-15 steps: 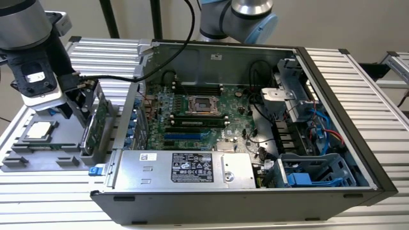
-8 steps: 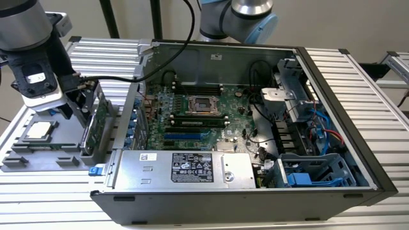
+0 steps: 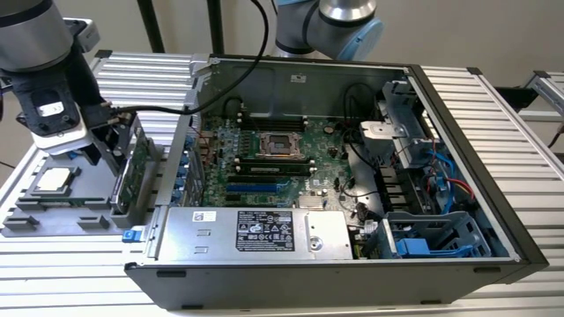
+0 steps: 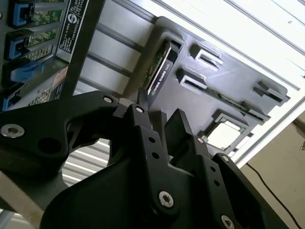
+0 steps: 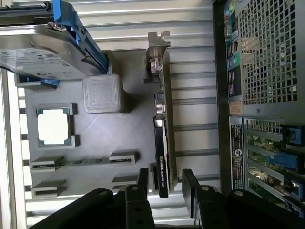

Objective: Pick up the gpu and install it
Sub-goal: 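Pick up the gpu and move the gpu toward the slot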

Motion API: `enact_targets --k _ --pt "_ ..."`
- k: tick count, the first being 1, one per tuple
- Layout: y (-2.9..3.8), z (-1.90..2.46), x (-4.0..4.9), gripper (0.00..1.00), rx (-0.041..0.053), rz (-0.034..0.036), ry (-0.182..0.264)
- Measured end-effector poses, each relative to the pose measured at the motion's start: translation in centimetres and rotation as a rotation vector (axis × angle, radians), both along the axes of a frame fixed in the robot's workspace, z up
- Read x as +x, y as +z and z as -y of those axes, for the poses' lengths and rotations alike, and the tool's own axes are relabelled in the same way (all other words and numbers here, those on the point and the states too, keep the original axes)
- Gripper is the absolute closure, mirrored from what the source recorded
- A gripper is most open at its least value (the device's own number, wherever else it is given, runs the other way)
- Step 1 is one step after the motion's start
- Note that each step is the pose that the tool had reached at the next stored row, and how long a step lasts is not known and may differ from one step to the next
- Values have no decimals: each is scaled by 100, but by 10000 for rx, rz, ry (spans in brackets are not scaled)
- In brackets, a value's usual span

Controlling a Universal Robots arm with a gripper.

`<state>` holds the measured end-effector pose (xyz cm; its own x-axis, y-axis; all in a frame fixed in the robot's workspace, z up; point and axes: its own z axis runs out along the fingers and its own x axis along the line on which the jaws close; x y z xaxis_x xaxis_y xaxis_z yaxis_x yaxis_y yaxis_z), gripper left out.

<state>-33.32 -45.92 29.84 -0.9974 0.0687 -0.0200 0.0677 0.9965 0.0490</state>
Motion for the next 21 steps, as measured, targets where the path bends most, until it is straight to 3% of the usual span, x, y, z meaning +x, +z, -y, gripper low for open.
enact_targets --k 7,14,21 --pt "-66 0 -1 0 -2 -2 76" --pt "-113 0 0 0 -3 -2 629" --pt "-155 0 0 0 -2 -2 782"
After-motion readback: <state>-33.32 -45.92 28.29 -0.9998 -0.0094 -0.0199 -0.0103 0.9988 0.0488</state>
